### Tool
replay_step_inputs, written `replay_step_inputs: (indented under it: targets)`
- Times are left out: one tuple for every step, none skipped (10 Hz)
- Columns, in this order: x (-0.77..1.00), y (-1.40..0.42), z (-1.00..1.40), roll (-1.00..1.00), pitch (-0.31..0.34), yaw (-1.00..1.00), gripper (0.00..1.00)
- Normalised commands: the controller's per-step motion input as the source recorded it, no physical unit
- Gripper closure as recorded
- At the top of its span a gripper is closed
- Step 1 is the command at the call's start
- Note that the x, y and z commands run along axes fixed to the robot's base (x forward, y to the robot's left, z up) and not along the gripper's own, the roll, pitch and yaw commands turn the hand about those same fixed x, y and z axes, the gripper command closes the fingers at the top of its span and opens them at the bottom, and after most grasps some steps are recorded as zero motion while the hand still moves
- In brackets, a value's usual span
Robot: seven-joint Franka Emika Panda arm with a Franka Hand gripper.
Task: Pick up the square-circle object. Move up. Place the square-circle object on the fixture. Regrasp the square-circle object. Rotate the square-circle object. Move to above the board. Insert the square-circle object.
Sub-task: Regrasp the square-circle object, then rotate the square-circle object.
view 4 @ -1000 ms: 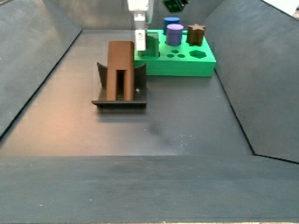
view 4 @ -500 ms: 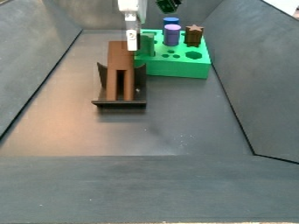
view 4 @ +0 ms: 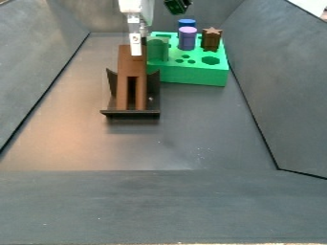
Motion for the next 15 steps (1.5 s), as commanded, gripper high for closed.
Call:
replay_step_inputs:
  targets:
    - [0.32,-0.02,-0.01,0.04,0.178,0.05,0.0]
    - [0.26,-0.02,-0.01,0.04,0.182,0.05,0.0]
    - [0.2,-0.02,0.0,0.04,0.18,0.05,0.0]
    - [0.0,0.5,0.17,0.0,0.0,0.0,1.0]
    - [-1.0,0.2,0.76,0.0,0.0,0.0,1.0]
    - [-1.0,0.19,0.75,-0.02,-0.009,-0.01,1.0]
    - [-1.0,0.18,0.74,-0.03,-0.01,-0.01,1.0]
    - [-1.0,0.15,0.71,-0.06,-0.004,-0.02,1.0]
    - [-1.0,0.15,0.7,-0.07,0.002,-0.02,1.0]
    - [-1.0,0.14,0.67,-0.1,0.01,-0.02,1.0]
    - [-1.0,0.13,0.64,-0.11,0.012,-0.03,1.0]
    - [-1.0,0.11,0.59,-0.1,0.014,-0.03,1.0]
    - [-1.0,0.1,0.54,-0.1,0.019,-0.02,1.0]
    - [-1.0,0.09,0.49,-0.09,0.029,-0.02,1.0]
    - [-1.0,0.08,0.42,-0.09,0.04,-0.02,1.0]
